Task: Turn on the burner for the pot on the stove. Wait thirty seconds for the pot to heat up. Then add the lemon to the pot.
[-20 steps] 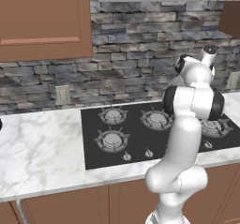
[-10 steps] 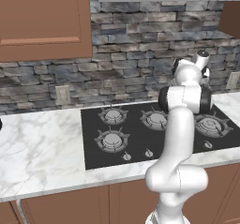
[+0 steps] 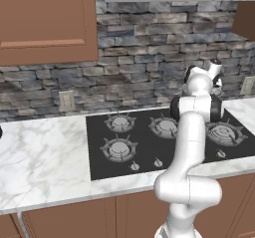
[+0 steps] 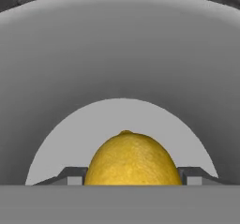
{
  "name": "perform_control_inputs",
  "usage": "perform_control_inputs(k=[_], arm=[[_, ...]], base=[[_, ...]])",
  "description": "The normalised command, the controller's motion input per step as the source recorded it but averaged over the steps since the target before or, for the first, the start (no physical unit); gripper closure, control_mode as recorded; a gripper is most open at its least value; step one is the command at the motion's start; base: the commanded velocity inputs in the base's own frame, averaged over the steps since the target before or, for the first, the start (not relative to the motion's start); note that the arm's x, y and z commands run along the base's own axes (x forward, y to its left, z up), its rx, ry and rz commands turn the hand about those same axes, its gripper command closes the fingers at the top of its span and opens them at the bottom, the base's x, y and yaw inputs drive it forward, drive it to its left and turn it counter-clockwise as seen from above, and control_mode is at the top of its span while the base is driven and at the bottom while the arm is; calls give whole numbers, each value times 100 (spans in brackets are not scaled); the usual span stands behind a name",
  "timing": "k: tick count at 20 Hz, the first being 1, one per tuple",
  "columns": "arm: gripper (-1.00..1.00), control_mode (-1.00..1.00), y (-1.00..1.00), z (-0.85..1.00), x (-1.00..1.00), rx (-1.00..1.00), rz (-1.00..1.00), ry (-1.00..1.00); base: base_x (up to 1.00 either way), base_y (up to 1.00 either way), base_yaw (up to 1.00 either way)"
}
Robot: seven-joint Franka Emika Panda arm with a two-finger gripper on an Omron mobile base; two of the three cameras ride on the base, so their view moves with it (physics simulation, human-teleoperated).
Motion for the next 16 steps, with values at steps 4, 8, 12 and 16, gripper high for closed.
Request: perform_control_inputs(k=[4, 8, 12, 16], arm=[[-100, -100, 0, -24, 26, 1, 6, 3], [-100, -100, 0, 14, 2, 1, 2, 0], [-100, -100, 3, 50, -1, 0, 0, 0], [-100, -100, 23, 63, -1, 0, 0, 0]], base=[[0, 0, 0], [0, 0, 0], [0, 0, 0], [0, 0, 0]])
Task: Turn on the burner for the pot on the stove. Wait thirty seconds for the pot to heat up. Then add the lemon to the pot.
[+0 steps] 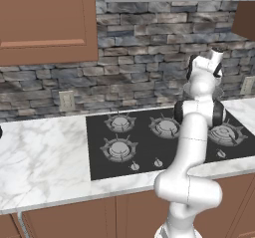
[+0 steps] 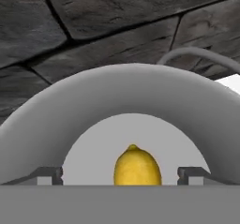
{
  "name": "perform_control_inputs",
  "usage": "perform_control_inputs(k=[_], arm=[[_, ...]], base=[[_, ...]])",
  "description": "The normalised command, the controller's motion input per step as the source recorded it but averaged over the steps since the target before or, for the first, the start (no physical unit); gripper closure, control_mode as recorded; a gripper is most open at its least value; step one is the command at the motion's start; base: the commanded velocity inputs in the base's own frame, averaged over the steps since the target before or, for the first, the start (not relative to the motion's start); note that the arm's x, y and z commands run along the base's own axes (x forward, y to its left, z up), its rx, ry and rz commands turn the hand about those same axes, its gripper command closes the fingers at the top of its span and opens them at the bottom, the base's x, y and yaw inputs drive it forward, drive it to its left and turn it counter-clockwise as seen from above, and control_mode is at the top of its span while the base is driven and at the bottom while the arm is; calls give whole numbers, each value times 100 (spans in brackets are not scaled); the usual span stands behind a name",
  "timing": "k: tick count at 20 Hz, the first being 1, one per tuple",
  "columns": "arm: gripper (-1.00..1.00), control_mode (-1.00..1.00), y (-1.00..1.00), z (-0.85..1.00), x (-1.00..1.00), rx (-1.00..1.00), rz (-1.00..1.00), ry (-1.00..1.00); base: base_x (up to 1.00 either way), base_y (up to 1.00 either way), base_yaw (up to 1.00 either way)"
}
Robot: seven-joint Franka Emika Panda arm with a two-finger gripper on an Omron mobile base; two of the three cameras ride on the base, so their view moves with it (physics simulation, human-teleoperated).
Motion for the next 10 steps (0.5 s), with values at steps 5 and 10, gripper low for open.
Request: perform_control_inputs(k=[5, 10], arm=[[-100, -100, 38, 73, -61, 0, -3, -2], [-100, -100, 69, 28, -100, 0, -9, -2]], base=[[0, 0, 0], [0, 0, 0]])
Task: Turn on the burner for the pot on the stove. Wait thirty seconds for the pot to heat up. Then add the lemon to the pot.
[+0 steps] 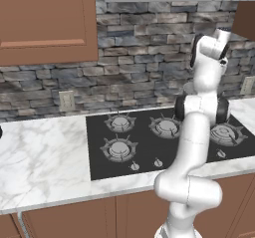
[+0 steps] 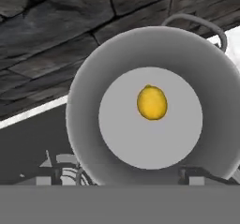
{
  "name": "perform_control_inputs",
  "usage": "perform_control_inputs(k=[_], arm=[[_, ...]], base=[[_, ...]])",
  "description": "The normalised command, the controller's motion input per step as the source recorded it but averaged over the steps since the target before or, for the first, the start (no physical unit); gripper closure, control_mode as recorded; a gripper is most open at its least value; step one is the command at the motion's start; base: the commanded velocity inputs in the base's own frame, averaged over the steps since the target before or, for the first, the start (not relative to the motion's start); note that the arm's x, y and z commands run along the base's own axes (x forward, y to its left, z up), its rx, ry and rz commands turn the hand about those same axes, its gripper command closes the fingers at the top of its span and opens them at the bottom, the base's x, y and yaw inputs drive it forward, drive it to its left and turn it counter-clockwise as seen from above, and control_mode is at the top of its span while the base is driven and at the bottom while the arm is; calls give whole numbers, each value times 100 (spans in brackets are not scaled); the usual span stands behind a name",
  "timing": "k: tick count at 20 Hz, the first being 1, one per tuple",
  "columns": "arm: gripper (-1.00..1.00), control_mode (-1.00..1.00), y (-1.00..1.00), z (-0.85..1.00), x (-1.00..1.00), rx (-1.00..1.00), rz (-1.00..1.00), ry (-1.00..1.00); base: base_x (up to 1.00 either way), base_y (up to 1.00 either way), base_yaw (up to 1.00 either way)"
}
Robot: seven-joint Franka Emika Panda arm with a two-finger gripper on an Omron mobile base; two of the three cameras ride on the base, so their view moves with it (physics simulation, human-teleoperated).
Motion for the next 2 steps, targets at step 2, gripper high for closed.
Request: perform_control_inputs(k=[2], arm=[[-100, -100, 86, 0, -100, 0, -10, 0]], base=[[0, 0, 0]])
